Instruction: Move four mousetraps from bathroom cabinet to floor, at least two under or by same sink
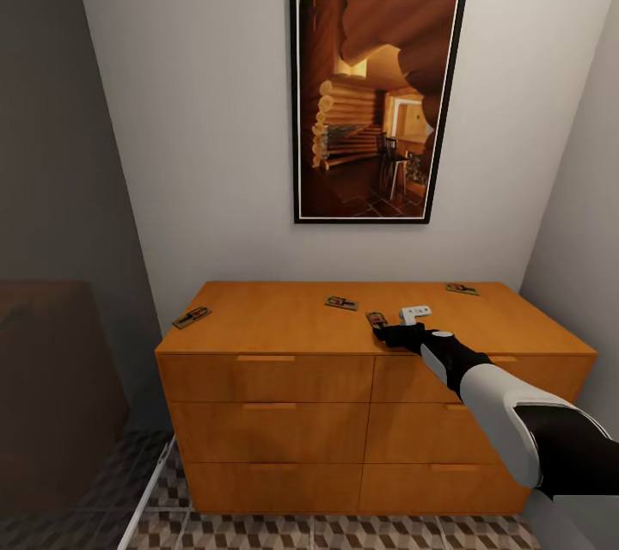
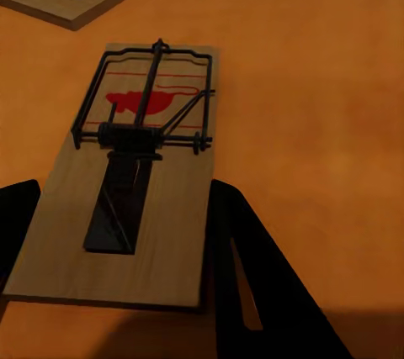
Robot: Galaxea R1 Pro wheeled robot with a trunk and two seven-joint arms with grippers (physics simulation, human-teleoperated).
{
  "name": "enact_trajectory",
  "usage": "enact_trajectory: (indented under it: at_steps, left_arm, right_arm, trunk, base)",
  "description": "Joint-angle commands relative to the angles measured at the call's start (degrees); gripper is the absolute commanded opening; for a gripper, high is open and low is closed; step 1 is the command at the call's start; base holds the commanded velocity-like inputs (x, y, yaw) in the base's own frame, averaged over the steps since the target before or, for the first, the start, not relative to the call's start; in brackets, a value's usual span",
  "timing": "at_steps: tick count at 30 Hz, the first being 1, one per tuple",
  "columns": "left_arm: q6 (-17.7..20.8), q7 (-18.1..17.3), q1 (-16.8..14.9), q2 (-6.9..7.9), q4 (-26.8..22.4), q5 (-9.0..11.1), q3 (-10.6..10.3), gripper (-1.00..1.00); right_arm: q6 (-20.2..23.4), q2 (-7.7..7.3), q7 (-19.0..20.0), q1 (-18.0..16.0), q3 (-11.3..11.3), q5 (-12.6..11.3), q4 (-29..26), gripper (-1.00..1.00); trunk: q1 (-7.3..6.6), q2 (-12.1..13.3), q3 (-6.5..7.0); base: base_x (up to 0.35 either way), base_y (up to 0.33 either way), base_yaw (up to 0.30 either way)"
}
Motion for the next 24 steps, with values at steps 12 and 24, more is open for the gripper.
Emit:
enact_trajectory:
  at_steps: [12,24]
  left_arm:
    - [-0.16,0.2,-0.03,0.0,0.03,-0.02,-0.08,1.0]
    - [-0.16,0.2,-0.03,0.0,0.04,-0.02,-0.08,1.0]
  right_arm:
    - [0.32,-0.03,0.12,0.02,0.39,0.77,0.5,-1.0]
    - [9.08,-0.8,-0.46,0.02,0.42,1.01,-14.61,-1.0]
  trunk:
    - [0.0,-0.02,-0.08]
    - [0.0,-0.02,-0.08]
  base:
    - [0.0,0.0,0.0]
    - [0.0,0.0,0.0]
